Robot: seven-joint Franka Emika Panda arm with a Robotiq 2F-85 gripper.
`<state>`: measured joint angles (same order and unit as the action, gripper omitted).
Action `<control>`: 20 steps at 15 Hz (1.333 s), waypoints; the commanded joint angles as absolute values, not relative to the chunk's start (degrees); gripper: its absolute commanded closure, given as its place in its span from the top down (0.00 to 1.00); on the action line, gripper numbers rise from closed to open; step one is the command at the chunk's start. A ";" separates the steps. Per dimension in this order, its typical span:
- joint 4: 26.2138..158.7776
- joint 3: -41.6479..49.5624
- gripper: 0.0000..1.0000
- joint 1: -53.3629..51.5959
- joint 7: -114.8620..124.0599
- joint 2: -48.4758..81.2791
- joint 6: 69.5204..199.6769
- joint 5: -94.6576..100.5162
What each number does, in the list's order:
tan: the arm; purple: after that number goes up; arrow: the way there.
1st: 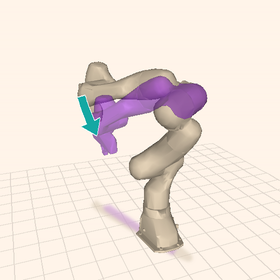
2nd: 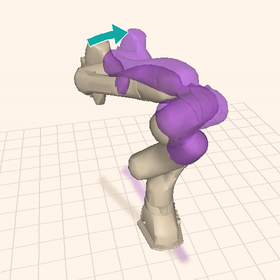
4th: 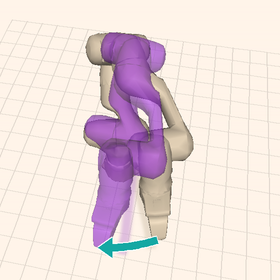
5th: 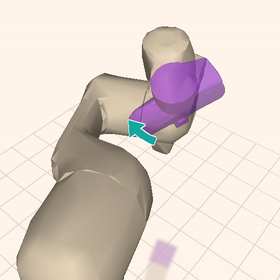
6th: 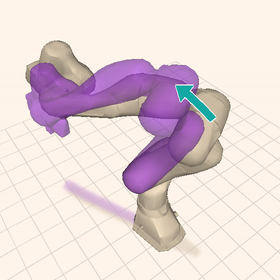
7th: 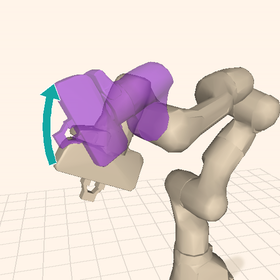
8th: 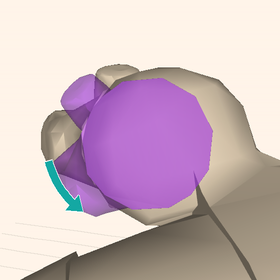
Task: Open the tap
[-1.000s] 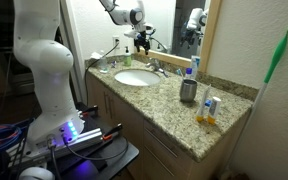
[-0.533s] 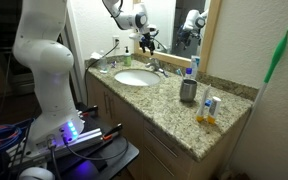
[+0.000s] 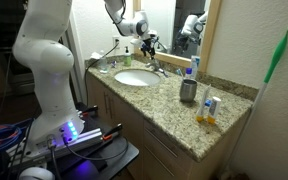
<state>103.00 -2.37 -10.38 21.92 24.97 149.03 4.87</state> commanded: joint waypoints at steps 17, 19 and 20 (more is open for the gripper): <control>96.45 -2.52 0.07 -9.58 17.40 30.17 149.50 -3.99; 97.08 -3.28 0.07 -8.60 17.06 29.43 151.12 -6.41; 97.90 -3.98 0.07 -7.84 16.82 28.55 152.83 -8.26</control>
<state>95.72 -1.34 -10.53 18.82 31.88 153.08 -4.06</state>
